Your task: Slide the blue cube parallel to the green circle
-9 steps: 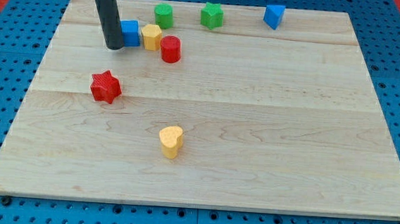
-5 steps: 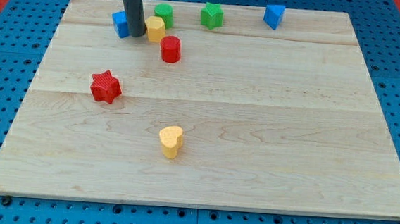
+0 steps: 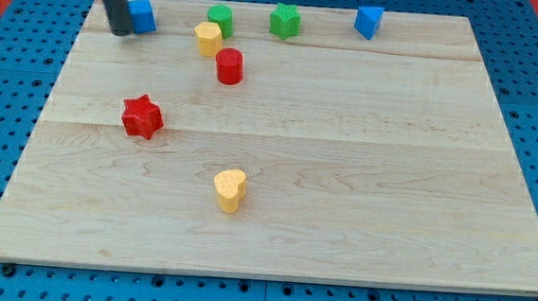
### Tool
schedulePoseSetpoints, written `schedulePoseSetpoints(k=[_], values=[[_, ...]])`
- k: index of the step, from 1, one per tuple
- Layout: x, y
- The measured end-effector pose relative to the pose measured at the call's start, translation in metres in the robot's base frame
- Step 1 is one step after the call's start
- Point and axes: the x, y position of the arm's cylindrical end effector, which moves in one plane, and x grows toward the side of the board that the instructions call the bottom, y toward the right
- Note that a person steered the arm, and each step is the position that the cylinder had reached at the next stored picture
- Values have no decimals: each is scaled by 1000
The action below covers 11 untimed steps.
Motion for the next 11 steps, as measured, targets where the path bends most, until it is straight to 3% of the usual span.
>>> schedulePoseSetpoints(k=[2, 6, 10, 11], values=[[-4, 21], [6, -11], [32, 100], [31, 103]])
